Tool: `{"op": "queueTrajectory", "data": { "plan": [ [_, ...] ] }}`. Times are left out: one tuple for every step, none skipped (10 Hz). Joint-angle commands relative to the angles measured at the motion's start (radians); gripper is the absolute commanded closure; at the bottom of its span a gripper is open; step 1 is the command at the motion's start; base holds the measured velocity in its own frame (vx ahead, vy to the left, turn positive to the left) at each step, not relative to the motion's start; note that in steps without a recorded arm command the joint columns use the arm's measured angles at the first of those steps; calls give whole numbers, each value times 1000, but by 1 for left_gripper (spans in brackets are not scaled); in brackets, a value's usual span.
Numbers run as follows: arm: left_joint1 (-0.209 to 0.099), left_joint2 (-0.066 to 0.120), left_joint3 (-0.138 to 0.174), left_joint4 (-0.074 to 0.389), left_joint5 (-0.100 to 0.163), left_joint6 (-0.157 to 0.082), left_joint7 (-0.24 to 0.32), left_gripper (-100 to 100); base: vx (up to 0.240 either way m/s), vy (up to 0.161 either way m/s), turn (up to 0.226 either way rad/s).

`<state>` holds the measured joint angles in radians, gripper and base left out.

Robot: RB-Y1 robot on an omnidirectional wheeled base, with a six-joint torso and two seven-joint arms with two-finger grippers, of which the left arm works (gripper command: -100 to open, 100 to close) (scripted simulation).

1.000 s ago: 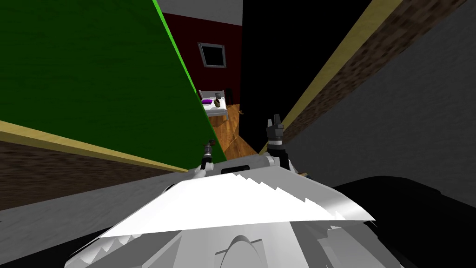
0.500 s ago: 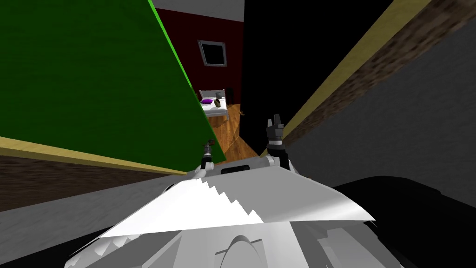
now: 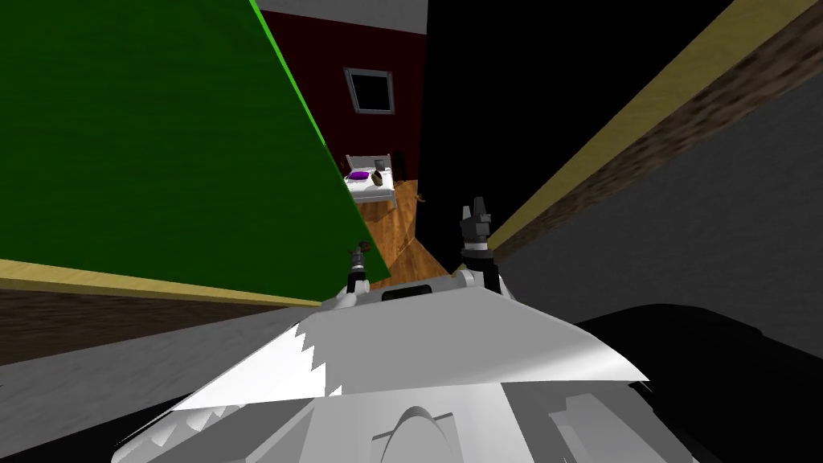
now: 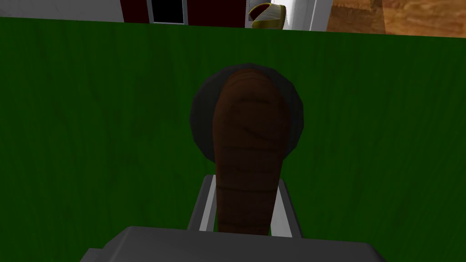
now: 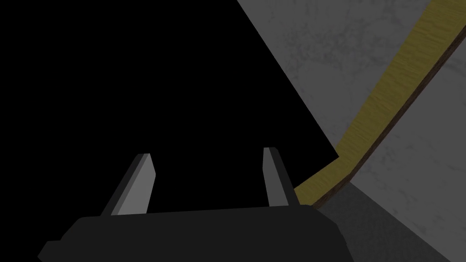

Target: Push the door open

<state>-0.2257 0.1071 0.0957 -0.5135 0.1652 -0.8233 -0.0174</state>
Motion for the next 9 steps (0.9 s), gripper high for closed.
{"op": "queueTrajectory", "data": {
  "plan": [
    [-19,12,25,23,14,-24,-12,100,168,-43,32],
    [-20,10,35,25,20,-25,-21,100,182,-39,91],
    [-21,8,46,27,26,-26,-30,100,187,-34,76],
    [-22,6,57,28,33,-27,-40,100,193,-32,69],
    [-22,6,57,28,33,-27,-40,100,145,-19,26],
    [-22,6,57,28,33,-27,-40,100,63,1,-2],
    [-24,2,79,32,45,-30,-58,100,139,-35,66],
    [-25,1,85,33,49,-30,-63,100,172,-36,99],
    [-26,-2,96,34,55,-31,-72,100,165,-32,76]
  ]
}}
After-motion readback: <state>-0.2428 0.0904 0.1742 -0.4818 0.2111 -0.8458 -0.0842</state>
